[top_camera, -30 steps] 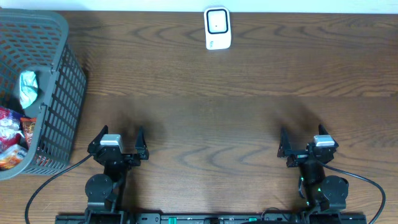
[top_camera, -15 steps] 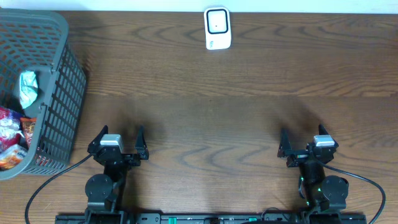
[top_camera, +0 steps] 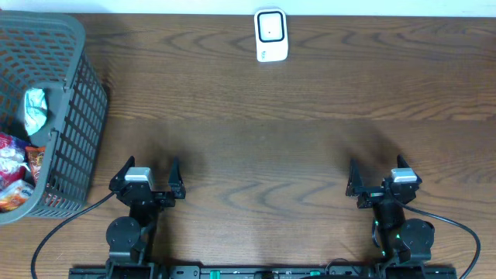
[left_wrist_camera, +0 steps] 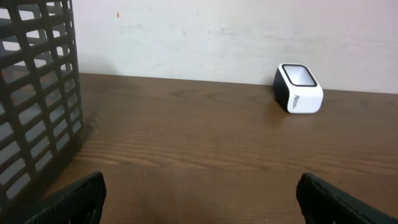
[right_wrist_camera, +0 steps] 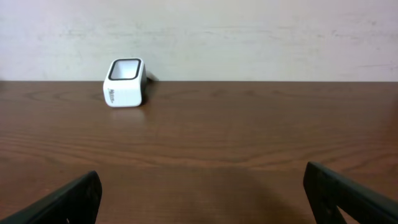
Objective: Scan the item barcode
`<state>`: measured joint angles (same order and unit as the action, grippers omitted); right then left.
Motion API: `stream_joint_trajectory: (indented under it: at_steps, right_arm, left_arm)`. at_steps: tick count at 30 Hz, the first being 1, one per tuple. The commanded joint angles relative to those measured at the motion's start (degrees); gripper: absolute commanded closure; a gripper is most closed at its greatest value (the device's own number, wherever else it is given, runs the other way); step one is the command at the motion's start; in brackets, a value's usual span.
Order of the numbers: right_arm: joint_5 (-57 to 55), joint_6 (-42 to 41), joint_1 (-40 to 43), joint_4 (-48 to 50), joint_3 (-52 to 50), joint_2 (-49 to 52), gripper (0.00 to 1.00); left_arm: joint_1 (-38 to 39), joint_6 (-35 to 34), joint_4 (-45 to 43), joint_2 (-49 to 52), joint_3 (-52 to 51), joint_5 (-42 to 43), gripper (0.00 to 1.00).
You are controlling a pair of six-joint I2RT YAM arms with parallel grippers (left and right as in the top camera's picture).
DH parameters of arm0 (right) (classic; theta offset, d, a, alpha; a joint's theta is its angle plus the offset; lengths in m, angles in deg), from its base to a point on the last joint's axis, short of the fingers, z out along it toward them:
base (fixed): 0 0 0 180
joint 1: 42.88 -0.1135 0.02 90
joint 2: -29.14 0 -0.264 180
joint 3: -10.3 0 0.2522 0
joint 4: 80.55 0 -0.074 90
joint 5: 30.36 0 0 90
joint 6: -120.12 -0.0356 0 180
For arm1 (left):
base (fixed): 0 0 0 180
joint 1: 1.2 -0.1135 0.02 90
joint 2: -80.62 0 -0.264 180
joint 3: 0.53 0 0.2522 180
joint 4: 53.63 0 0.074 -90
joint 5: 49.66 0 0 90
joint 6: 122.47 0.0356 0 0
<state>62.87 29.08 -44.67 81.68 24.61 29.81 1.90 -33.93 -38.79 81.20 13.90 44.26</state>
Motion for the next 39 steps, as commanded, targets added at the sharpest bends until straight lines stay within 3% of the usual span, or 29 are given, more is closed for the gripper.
stream_joint_trajectory:
  at_steps: [1, 30, 32, 36, 39]
  right_arm:
    - [0.35, -0.83, 0.46, -0.07, -0.22, -0.35, 0.01]
    - [0.35, -0.81, 0.46, -0.07, -0.22, -0.35, 0.01]
    - [0.35, -0.81, 0.46, -0.07, -0.22, -0.35, 0.01]
    - [0.35, -0.81, 0.46, -0.07, -0.22, -0.35, 0.01]
    - [0.35, -0.81, 0.46, -0.07, -0.22, -0.35, 0.01]
  left_arm:
    - [-0.28, 0.35, 2.56, -0.35, -0.44, 1.79, 0.02]
    - [-0.28, 0.37, 2.58, -0.35, -0.44, 0.74, 0.02]
    - [-0.22, -2.4, 2.51, -0.35, -0.42, 3.34, 0.02]
    - [-0.13, -18.21, 1.44, -0.31, -0.39, 13.53, 0.02]
    - [-0.13, -22.58, 1.38, -0.31, -0.39, 14.08, 0.02]
